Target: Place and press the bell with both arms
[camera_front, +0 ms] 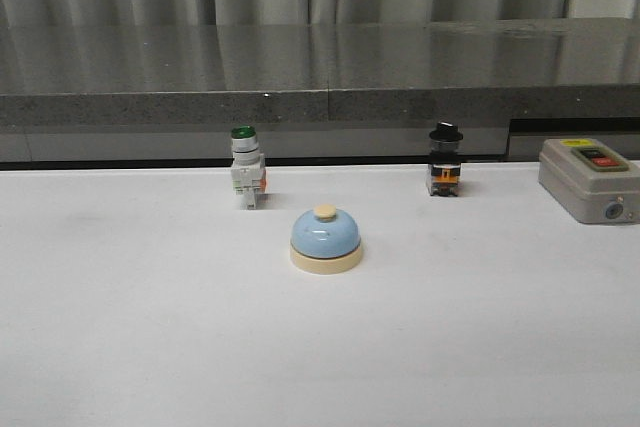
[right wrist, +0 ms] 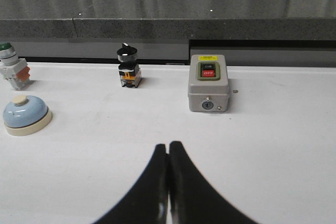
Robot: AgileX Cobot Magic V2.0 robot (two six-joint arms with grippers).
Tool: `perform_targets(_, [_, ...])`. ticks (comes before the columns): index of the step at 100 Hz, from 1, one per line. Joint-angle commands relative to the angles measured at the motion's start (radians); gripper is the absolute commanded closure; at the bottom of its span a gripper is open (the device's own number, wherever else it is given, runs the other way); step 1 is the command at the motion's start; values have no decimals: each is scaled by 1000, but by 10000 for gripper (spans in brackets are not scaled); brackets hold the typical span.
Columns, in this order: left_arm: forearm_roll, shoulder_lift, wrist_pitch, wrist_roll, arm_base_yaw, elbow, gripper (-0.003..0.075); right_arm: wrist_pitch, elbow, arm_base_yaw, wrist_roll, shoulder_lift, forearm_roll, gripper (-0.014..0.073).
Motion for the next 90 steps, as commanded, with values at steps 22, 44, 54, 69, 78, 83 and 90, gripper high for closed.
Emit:
perform_targets(22, [-4,-74,-56,-8,4,-24,739,-85,-14,-3,-9,-16,-7,654])
perform_targets(44, [-4,-74,-56,-8,4,-24,739,-85,-14,-3,-9,-16,-7,654])
perform_targets(54, [-4,-74,-56,-8,4,-24,739,-85,-14,-3,-9,-16,-7,654])
perform_targets(69, [-4,-74,-56,-8,4,-24,740,-85,-14,-3,-9,-16,-7,654])
perform_targets(78, [-4,-74,-56,-8,4,-24,739,-85,-14,-3,-9,-16,-7,654])
perform_targets(83, [-4,-74,-56,-8,4,-24,739,-85,-14,-3,-9,-16,-7,654])
perform_targets(90, [4,-74,-72,-8,4,-24,739,-85,-14,-3,-9,-16,-7,654])
